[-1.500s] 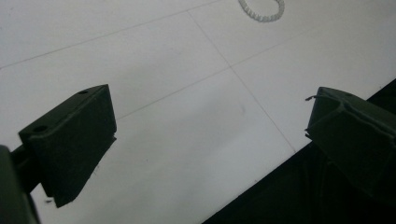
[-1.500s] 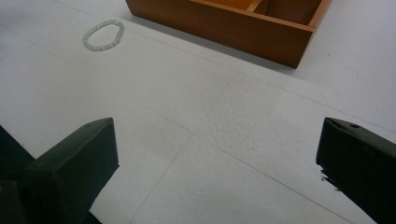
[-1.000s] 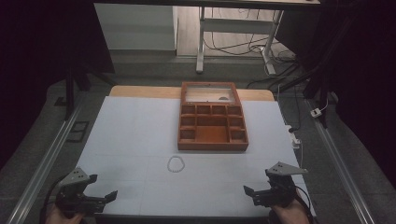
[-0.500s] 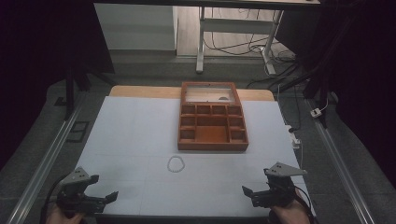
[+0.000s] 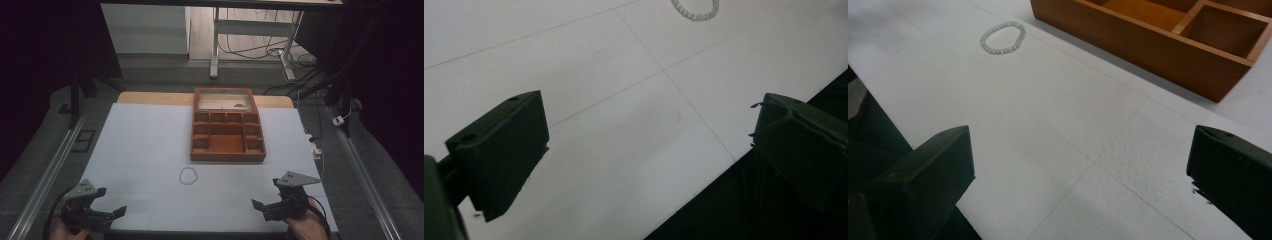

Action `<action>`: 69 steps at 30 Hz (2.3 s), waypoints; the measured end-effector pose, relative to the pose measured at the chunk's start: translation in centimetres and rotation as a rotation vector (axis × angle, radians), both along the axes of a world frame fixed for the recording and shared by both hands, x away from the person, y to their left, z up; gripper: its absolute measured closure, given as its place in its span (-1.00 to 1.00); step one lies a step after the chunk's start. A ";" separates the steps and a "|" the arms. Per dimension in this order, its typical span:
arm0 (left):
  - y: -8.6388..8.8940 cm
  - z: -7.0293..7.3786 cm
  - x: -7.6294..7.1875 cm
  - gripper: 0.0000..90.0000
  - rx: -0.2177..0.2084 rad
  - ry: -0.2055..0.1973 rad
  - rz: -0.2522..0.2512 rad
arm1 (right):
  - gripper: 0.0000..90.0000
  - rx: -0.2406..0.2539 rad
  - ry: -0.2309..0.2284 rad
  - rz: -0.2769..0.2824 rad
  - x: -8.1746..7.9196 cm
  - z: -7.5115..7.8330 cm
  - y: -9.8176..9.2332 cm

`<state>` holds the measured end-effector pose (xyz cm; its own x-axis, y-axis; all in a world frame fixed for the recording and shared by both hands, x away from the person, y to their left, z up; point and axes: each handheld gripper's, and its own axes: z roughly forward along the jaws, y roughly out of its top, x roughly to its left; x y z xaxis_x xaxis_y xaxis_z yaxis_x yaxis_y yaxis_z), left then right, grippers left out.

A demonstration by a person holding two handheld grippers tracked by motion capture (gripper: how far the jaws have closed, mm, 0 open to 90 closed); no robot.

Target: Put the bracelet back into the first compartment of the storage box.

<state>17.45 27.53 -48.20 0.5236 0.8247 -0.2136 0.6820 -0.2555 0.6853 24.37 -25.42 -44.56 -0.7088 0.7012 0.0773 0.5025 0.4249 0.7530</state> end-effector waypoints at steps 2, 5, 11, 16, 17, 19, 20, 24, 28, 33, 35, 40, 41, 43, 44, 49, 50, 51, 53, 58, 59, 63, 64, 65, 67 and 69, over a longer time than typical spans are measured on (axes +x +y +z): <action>0.0 0.0 0.0 -0.97 0.000 -0.001 0.000 | -1.00 0.018 0.005 0.023 0.1 -0.1 0.2; 0.0 0.0 0.0 -0.97 -0.004 -0.002 -0.003 | -1.00 0.019 0.009 0.051 0.2 -0.1 0.7; 0.2 0.0 -0.1 -0.97 -0.017 -0.005 -0.008 | -1.00 -0.012 0.022 0.101 0.6 -0.5 1.9; 0.4 0.0 -0.1 -0.97 -0.033 -0.006 0.001 | -1.00 -0.011 0.003 0.145 0.9 -0.5 2.9; 0.4 0.0 -0.1 -0.97 -0.035 -0.006 0.001 | -1.00 -0.016 0.001 0.153 1.0 -0.5 3.1; 0.5 0.0 -0.1 -0.97 -0.040 -0.007 0.000 | -1.00 -0.014 0.005 0.159 1.2 -0.8 3.3; 0.5 0.0 -0.1 -0.97 -0.041 -0.008 0.000 | -1.00 -0.014 0.008 0.158 1.4 -0.9 3.4; 0.5 0.0 -0.1 -0.97 -0.044 -0.007 -0.001 | -1.00 0.000 0.008 0.163 1.7 -1.0 3.8; 0.6 0.0 -0.1 -0.97 -0.056 -0.009 -0.006 | -1.00 -0.004 0.027 0.167 1.9 -0.9 4.6; 0.7 0.0 -0.1 -0.97 -0.063 -0.006 -0.006 | -1.00 -0.016 0.046 0.184 2.2 -1.0 5.6; 0.7 0.0 -0.1 -0.96 -0.060 -0.006 -0.010 | -1.00 -0.024 0.044 0.191 2.3 -1.2 6.1; 0.4 0.0 -0.1 -0.97 -0.045 -0.006 -0.021 | -1.00 -0.054 0.017 0.228 2.7 -1.5 7.8; 0.4 0.0 -0.1 -0.97 -0.042 -0.005 -0.022 | -1.00 -0.065 0.018 0.233 2.7 -1.5 8.1; 0.4 0.0 0.0 -0.97 -0.040 -0.005 -0.022 | -1.00 -0.068 0.014 0.255 2.8 -1.5 8.9; 0.4 0.0 -0.1 -0.97 -0.041 -0.003 -0.022 | -1.00 -0.068 0.014 0.255 2.8 -1.5 8.9; 0.4 0.0 0.0 -0.97 -0.043 -0.001 -0.022 | -1.00 -0.091 0.026 0.294 3.3 -1.8 10.8; 0.4 0.0 0.0 -0.97 -0.043 -0.003 -0.020 | -1.00 -0.089 0.031 0.300 3.5 -1.9 11.1; 0.4 0.0 0.0 -0.97 -0.044 0.000 -0.024 | -1.00 -0.089 0.031 0.300 3.5 -1.9 11.1; 0.4 0.0 0.0 -0.97 -0.041 -0.001 -0.026 | -1.00 -0.090 0.044 0.310 3.7 -2.2 11.8; 0.6 0.0 -0.1 -0.97 -0.053 -0.011 -0.018 | -1.00 -0.102 0.043 0.326 3.9 -2.5 12.7; 0.6 0.1 -0.1 -0.99 -0.056 -0.012 -0.019 | -1.00 -0.105 0.047 0.336 4.1 -2.5 13.1; 0.6 0.2 -0.2 -1.00 -0.032 -0.055 -0.007 | -1.00 -0.105 0.048 0.346 4.4 -2.6 13.7; 0.5 0.2 -0.1 -1.00 -0.025 -0.061 -0.004 | -1.00 -0.111 0.046 0.356 4.7 -2.7 14.2; 0.5 0.1 -0.1 -1.00 -0.022 -0.062 -0.003 | -1.00 -0.111 0.046 0.356 4.7 -2.7 14.2; 0.6 0.1 0.0 -1.00 -0.020 -0.060 0.002 | -1.00 -0.119 0.047 0.361 4.9 -2.9 14.6; 0.6 0.1 0.1 -1.00 -0.018 -0.058 0.007 | -1.00 -0.130 0.049 0.368 5.2 -3.1 15.4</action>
<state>17.53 28.13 -48.13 0.5299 0.8246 -0.1981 0.6428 -0.2381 0.7281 29.58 -10.04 -47.70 -0.9124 0.4068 0.0447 0.3328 0.6741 0.6594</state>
